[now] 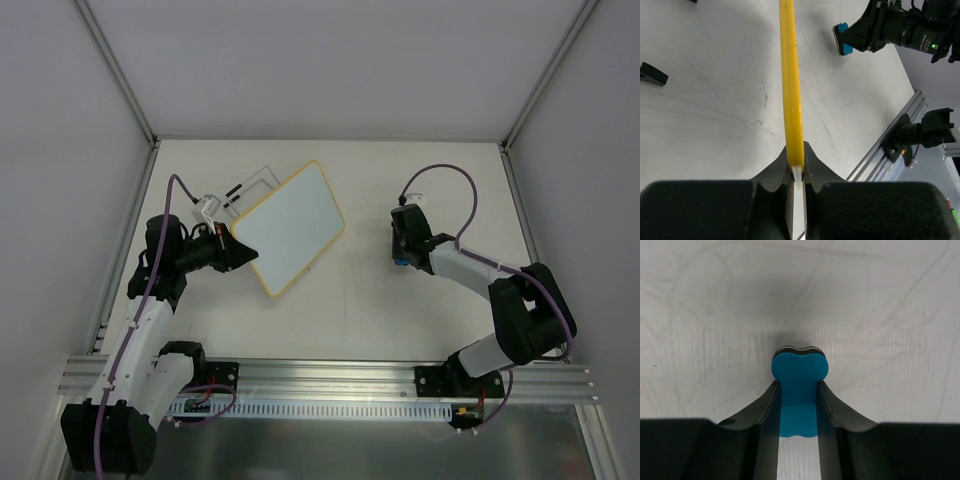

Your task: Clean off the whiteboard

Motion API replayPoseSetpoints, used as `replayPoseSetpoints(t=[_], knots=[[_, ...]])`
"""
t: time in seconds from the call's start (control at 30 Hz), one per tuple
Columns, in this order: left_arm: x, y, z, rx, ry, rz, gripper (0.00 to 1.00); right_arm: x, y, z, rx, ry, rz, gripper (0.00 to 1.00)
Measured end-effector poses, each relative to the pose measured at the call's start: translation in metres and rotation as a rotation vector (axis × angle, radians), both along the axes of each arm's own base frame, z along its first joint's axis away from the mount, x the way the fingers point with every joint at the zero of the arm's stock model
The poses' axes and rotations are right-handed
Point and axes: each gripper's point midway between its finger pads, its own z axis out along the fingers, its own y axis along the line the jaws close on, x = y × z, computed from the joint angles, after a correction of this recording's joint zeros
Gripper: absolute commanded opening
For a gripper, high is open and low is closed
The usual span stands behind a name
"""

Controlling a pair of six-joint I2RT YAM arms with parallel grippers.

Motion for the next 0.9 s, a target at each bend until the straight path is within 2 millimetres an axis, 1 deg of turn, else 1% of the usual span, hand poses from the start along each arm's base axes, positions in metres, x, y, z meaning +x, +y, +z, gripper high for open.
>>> replayPoseSetpoints(t=[0.03, 0.07, 0.13, 0.17, 0.23, 0.27, 0.33, 0.37, 0.43, 0.47, 0.53, 0.57, 0.63, 0.77, 0.87, 0.9], knots=[[0.0, 0.001, 0.001, 0.008, -0.014, 0.008, 0.0, -0.002, -0.001, -0.004, -0.005, 0.014, -0.002, 0.2], [0.001, 0.003, 0.003, 0.016, -0.03, 0.015, 0.0, -0.003, -0.002, -0.008, -0.01, 0.03, -0.005, 0.25], [0.001, 0.004, 0.006, 0.024, -0.05, 0.026, 0.0, -0.007, -0.003, -0.016, -0.014, 0.061, -0.003, 0.32], [0.001, 0.005, 0.007, 0.029, -0.062, 0.031, 0.0, -0.009, -0.003, -0.02, -0.014, 0.077, -0.005, 0.37], [0.001, 0.006, 0.009, 0.037, -0.08, 0.037, 0.0, -0.012, -0.005, -0.028, -0.017, 0.105, -0.01, 0.41], [0.002, 0.007, 0.01, 0.041, -0.088, 0.04, 0.0, -0.012, -0.005, -0.03, -0.017, 0.111, -0.014, 0.45], [0.002, 0.008, 0.011, 0.048, -0.097, 0.049, 0.0, -0.012, -0.005, -0.032, -0.011, 0.118, -0.018, 0.47], [0.003, 0.009, 0.011, 0.05, -0.1, 0.052, 0.0, -0.012, -0.005, -0.033, -0.008, 0.124, -0.023, 0.52], [0.003, 0.009, 0.011, 0.052, -0.101, 0.054, 0.0, -0.011, -0.007, -0.033, -0.004, 0.126, -0.027, 0.58], [0.003, 0.009, 0.011, 0.053, -0.1, 0.055, 0.0, -0.011, -0.008, -0.033, -0.004, 0.127, -0.031, 0.67], [0.003, 0.01, 0.01, 0.056, -0.096, 0.058, 0.0, -0.01, -0.009, -0.033, 0.0, 0.127, -0.039, 0.77], [0.003, 0.01, 0.009, 0.058, -0.095, 0.06, 0.0, -0.01, -0.01, -0.033, 0.002, 0.126, -0.043, 0.89], [0.004, 0.012, 0.009, 0.064, -0.095, 0.068, 0.0, -0.009, -0.009, -0.032, 0.008, 0.125, -0.042, 0.98], [0.004, 0.013, 0.01, 0.077, -0.113, 0.075, 0.0, -0.015, -0.007, -0.028, 0.023, 0.141, -0.018, 0.99], [0.005, 0.015, 0.011, 0.087, -0.125, 0.085, 0.0, -0.017, -0.003, -0.01, 0.054, 0.112, 0.005, 0.99], [0.005, 0.016, 0.011, 0.09, -0.127, 0.09, 0.0, -0.018, -0.002, 0.0, 0.066, 0.09, 0.012, 0.99]])
